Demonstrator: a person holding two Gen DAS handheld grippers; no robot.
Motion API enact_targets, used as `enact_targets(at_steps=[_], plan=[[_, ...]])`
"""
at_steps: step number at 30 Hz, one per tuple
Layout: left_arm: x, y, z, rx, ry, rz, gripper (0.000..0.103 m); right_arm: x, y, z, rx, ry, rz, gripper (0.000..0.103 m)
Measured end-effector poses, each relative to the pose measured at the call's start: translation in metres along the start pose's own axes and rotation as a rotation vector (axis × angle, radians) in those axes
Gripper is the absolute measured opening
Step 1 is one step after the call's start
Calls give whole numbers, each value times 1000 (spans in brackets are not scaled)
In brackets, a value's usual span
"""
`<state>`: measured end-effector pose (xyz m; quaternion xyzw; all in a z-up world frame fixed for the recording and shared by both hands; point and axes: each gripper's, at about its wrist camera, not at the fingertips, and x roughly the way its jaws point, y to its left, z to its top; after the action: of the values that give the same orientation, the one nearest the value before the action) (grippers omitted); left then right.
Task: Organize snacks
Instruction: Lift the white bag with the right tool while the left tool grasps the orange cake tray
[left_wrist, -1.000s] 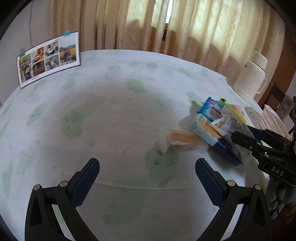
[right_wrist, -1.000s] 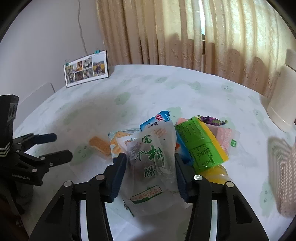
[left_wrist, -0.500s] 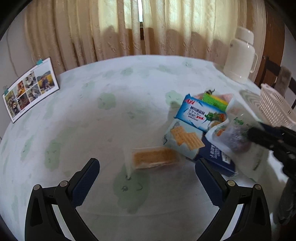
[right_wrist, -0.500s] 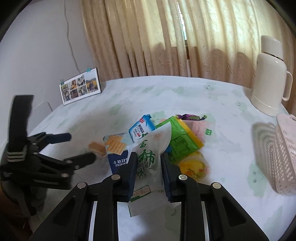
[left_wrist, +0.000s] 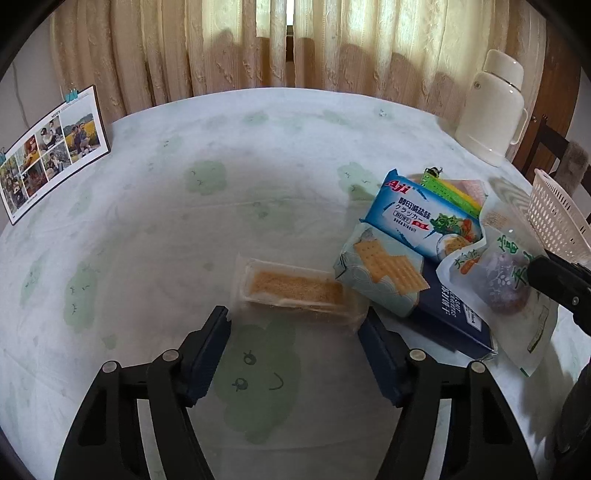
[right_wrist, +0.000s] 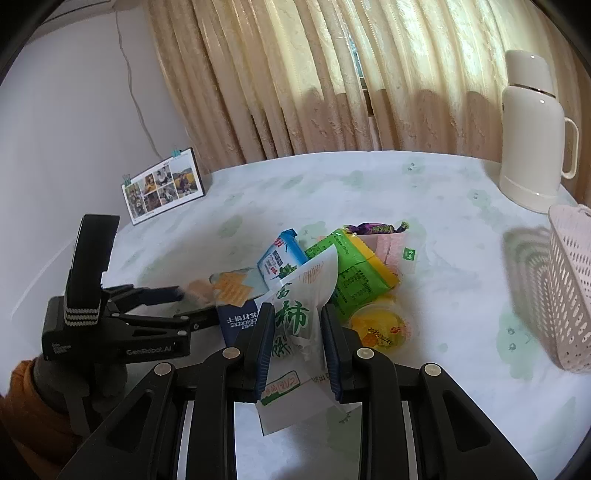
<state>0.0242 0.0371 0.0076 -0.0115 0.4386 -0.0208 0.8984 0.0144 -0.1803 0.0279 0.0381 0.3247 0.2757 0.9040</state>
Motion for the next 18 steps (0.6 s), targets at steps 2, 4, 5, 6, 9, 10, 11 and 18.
enact_targets(at_steps=[2, 4, 5, 6, 9, 10, 11, 18], plan=[[-5, 1, -1, -2, -27, 2, 65, -2, -2, 0, 12, -5, 10, 27], [-12, 2, -3, -3, -58, 13, 63, -2, -3, 2, 21, -10, 17, 27], [-16, 3, -5, -6, -72, 23, 63, -3, -4, 2, 25, -12, 21, 27], [-19, 4, -7, -13, -84, 31, 60, -3, -5, 2, 30, -14, 24, 27], [-24, 10, -11, -43, -77, 29, 26, -6, -7, 3, 49, -27, 41, 23], [-23, 13, -13, -60, -69, 28, 26, -7, -8, 4, 54, -32, 47, 22], [-23, 16, -14, -75, -60, 28, 26, -7, -8, 4, 57, -33, 52, 22], [-27, 36, -15, -186, -67, 12, 77, 6, -1, -1, 42, 40, 90, 27]])
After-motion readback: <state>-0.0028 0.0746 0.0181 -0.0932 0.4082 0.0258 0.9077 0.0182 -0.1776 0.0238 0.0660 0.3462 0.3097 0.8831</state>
